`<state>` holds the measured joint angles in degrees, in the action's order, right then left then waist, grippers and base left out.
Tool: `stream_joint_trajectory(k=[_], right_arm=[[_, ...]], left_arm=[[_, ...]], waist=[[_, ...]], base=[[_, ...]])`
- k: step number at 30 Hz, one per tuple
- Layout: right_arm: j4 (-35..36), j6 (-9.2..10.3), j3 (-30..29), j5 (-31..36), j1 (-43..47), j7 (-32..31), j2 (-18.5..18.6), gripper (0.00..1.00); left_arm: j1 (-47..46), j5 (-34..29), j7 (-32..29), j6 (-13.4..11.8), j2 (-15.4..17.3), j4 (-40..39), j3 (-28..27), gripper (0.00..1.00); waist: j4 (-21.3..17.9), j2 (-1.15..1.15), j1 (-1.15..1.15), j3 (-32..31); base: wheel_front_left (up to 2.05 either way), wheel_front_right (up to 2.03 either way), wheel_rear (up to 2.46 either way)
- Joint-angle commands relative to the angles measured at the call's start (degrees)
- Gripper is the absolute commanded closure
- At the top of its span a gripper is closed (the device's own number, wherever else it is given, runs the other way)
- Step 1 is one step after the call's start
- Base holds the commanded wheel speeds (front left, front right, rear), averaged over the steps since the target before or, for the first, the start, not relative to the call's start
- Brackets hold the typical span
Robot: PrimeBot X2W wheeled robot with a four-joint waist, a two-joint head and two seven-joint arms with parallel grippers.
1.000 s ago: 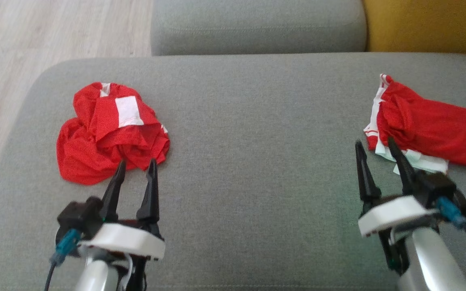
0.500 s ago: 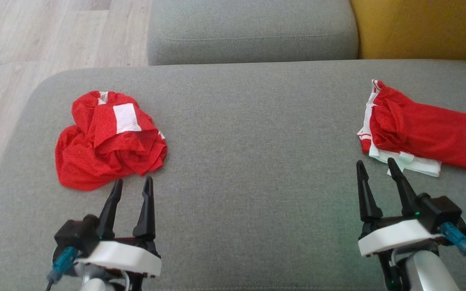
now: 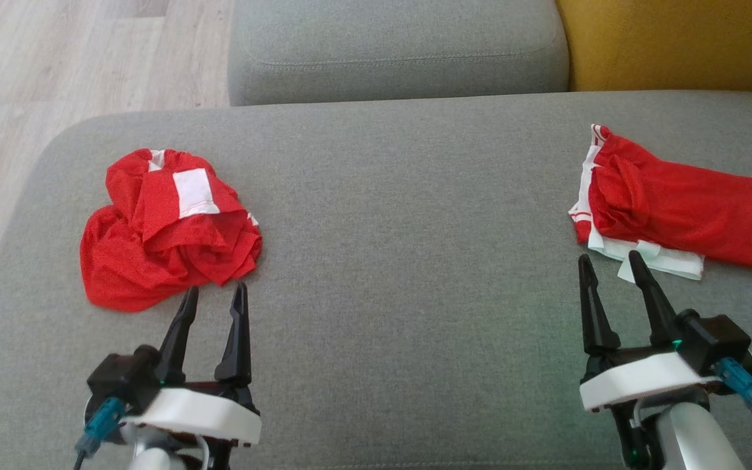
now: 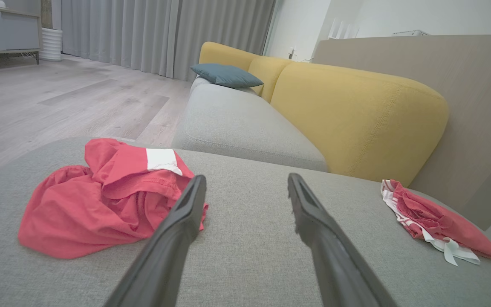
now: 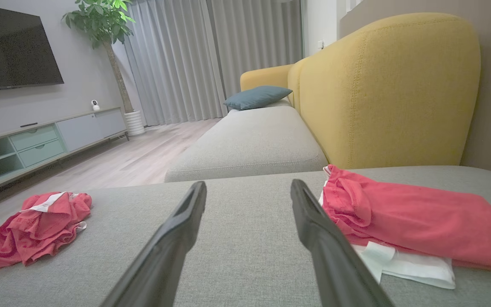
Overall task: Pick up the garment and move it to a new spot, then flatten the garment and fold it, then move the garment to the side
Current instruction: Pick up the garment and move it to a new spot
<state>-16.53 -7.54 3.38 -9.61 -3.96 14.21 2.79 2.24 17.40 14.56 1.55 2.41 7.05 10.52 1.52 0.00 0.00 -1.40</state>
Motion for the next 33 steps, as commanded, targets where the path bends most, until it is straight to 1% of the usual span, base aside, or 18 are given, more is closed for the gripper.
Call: stream_joint_trajectory(k=[1, 7, 15, 24, 33], right_arm=[[1.88, 0.05, 1.37, -0.5, -0.93, 0.78, 0.1, 0.0], [1.68, 0.05, 1.14, -0.83, -0.7, 0.78, 0.1, 0.0], [1.49, 0.05, 2.09, -1.34, -0.4, 0.78, 0.1, 0.0], [1.4, 0.05, 5.04, -2.87, 0.8, 0.79, 0.09, 0.0], [1.11, 0.05, 8.68, -4.51, 1.04, 0.79, 0.09, 0.0]], left_arm=[[-2.39, 0.18, 0.44, 0.11, 0.47, -1.92, -1.54, 0.0], [-2.56, 0.09, 0.44, 0.3, 0.47, -1.69, -1.43, 0.0], [-2.51, -0.24, 0.44, 0.36, 0.47, -1.07, -1.97, 0.0], [-2.5, -0.94, 0.44, 0.26, 0.47, -0.41, -2.88, 0.0], [-1.79, -2.26, 0.44, 1.03, 0.47, -0.08, -5.08, 0.0]], waist=[[0.05, 0.0, 0.0, -0.01], [0.85, 0.0, 0.0, -0.15], [3.78, 0.0, 0.0, -0.46], [11.55, 0.0, 0.0, -1.27], [20.14, 0.0, 0.0, -1.35]], base=[[0.0, 0.0, 0.0], [0.0, 0.0, 0.0], [0.0, 0.0, 0.0], [0.0, 0.0, 0.0], [0.0, 0.0, 0.0]])
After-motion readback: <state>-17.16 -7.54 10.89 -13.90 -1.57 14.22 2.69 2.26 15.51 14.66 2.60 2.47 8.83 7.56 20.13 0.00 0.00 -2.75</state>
